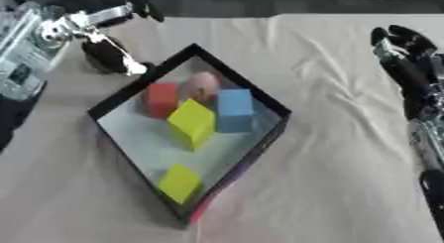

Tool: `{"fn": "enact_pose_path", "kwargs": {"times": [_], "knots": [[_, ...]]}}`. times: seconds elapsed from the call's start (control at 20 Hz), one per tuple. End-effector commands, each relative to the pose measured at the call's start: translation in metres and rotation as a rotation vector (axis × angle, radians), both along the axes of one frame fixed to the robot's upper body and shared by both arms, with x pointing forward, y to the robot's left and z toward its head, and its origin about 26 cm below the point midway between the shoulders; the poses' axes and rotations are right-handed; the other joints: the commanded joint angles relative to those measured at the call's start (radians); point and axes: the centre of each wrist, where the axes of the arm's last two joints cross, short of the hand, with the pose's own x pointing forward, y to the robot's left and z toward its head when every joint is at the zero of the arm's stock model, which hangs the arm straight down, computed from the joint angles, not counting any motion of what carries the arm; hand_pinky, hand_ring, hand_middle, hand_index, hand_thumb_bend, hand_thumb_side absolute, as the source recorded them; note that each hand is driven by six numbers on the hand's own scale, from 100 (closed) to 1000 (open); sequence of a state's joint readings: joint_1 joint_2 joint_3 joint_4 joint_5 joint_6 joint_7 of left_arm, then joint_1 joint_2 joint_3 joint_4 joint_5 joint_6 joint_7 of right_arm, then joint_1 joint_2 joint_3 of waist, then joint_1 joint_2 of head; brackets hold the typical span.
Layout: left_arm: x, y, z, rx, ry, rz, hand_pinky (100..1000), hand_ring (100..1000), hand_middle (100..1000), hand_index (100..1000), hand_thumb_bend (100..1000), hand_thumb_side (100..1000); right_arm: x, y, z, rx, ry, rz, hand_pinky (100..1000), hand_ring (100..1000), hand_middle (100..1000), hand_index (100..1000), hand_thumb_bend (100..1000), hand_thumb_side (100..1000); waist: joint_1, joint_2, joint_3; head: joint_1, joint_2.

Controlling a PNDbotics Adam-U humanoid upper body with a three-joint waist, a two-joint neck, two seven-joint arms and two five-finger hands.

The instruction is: Pick up objects on the table and place them in the box.

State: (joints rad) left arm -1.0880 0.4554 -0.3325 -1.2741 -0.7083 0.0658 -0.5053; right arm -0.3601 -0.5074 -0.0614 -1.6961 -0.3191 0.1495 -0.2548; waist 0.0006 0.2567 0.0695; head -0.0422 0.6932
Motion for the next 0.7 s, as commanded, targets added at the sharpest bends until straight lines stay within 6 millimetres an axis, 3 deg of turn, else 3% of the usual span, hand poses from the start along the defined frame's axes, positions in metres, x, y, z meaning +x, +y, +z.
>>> {"fn": "enact_pose_path", "kwargs": {"times": [0.05, 0.2, 0.4, 0.6, 0.7], "knots": [[0.006, 0.037, 0.025, -0.009, -0.039, 0.146, 843, 862, 817, 863, 513, 187, -0.002, -0.004, 0.014, -0.027, -0.042, -0.002, 886, 791, 761, 846, 318, 430, 0.012, -0.035, -0.004, -0.001, -0.007], [0.019, 0.054, 0.018, 0.029, -0.030, 0.259, 845, 865, 821, 870, 548, 198, -0.002, -0.002, 0.015, -0.028, -0.044, 0.003, 886, 791, 761, 845, 322, 429, 0.009, -0.031, -0.010, 0.006, -0.012], [0.040, 0.074, -0.006, 0.023, 0.026, 0.396, 854, 881, 835, 887, 578, 239, -0.001, 0.002, 0.017, -0.024, -0.049, 0.021, 886, 791, 760, 846, 323, 429, 0.005, -0.022, -0.028, 0.032, -0.022], [0.052, 0.079, -0.022, 0.027, 0.050, 0.453, 859, 887, 838, 902, 646, 259, 0.001, 0.006, 0.017, -0.022, -0.048, 0.038, 887, 791, 760, 845, 322, 432, 0.004, -0.014, -0.040, 0.046, -0.028], [0.056, 0.079, -0.028, 0.026, 0.055, 0.473, 855, 886, 835, 903, 621, 266, 0.001, 0.008, 0.017, -0.020, -0.048, 0.046, 887, 791, 760, 846, 320, 433, 0.004, -0.011, -0.043, 0.053, -0.029]]}}
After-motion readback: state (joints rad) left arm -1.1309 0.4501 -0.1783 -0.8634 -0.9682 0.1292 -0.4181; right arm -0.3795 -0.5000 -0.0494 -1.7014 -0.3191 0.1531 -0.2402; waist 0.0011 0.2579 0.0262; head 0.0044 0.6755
